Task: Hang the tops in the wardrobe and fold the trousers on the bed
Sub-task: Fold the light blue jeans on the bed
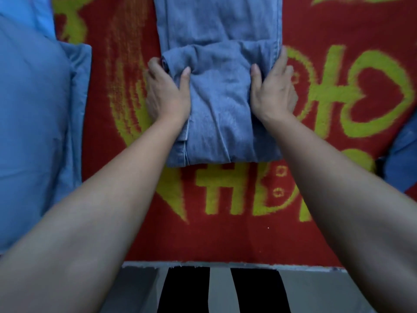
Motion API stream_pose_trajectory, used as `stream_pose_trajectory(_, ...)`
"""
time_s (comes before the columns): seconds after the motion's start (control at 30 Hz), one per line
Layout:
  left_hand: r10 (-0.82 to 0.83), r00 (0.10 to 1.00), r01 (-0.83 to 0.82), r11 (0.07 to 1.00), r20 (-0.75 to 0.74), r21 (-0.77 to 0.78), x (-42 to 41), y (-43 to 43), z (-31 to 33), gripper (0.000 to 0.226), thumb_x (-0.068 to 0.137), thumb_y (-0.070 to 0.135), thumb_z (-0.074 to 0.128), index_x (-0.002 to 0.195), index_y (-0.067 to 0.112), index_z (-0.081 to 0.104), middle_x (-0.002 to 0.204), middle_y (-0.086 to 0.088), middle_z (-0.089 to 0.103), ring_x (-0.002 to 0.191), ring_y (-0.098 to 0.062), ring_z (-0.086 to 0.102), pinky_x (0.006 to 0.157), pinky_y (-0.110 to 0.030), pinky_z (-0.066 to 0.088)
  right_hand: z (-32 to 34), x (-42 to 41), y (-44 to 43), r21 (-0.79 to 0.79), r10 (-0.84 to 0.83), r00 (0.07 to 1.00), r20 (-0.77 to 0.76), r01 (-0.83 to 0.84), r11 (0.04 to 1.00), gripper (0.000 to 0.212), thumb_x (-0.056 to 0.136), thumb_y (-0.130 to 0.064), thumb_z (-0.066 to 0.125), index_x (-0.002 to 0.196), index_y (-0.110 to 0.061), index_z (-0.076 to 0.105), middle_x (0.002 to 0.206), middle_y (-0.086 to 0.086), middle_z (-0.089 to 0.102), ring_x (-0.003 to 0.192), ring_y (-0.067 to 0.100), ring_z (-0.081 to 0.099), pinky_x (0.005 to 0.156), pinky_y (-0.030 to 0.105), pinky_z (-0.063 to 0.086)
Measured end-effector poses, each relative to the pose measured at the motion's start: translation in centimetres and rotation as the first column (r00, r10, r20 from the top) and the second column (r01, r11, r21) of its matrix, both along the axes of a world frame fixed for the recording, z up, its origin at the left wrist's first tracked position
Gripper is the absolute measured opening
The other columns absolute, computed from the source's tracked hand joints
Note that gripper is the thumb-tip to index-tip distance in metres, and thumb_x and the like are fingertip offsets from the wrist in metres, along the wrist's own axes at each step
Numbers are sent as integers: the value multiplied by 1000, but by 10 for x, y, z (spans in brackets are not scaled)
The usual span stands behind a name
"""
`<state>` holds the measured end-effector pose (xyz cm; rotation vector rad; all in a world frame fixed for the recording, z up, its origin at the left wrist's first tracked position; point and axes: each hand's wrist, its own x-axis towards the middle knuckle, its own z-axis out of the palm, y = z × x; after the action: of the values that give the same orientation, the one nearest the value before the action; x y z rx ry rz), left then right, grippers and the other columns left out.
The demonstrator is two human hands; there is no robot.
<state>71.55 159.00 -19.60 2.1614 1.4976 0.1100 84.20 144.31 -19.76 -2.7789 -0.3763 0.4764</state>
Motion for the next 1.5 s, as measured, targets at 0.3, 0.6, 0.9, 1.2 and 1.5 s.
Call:
stream_pose_trajectory(0.3, -542, 804, 564, 826, -244, 23, -27, -33, 9, 58, 104, 42, 23, 158, 25, 10, 165, -6, -5, 152, -24, -8, 120, -56, 4, 2, -56, -9, -172, 422, 898, 124, -399, 901, 64, 103, -53, 26, 160, -26, 14, 166, 18, 3, 154, 35, 1, 123, 52, 4)
stream_pose_trajectory(0.6, -540, 773, 533, 837, -333, -122, -1, -16, -23, 65, 100, 49, 14, 156, 23, -7, 162, -9, -22, 149, -27, -22, 119, -60, 0, -37, -40, 2, -172, 431, 901, 46, -418, 892, 68, 101, -56, 21, 160, -26, 5, 166, 20, -5, 153, 38, -6, 121, 57, -4)
stream_pose_trajectory(0.9, -549, 769, 540, 832, -328, -127, -1, -14, -24, 66, 99, 51, 14, 156, 25, -7, 162, -7, -24, 148, -26, -23, 118, -59, -3, -34, -36, 5, -164, 429, 903, -9, -425, 890, 69, 100, -59, 17, 159, -27, 0, 165, 18, -12, 152, 37, -13, 120, 57, -9)
stream_pose_trajectory(1.2, -591, 779, 621, 774, -209, 128, -23, -33, 26, 51, 100, 36, 31, 143, 15, 45, 161, -12, 23, 151, -27, 14, 119, -58, 5, 8, -45, -14, -118, 497, 868, 6, -493, 862, 69, 103, -52, 26, 159, -13, 17, 165, 20, 4, 153, 37, -2, 122, 57, -5)
stream_pose_trajectory(1.5, -731, 477, 827, 561, -487, -32, -93, -80, 23, 121, 67, 48, 67, 155, 7, -4, 162, -20, -9, 149, -41, -9, 116, -65, 5, 11, -94, -108, -259, 777, 629, -12, -753, 605, 108, 73, -41, 65, 159, -6, 9, 164, 26, 1, 151, 45, -1, 123, 56, 8)
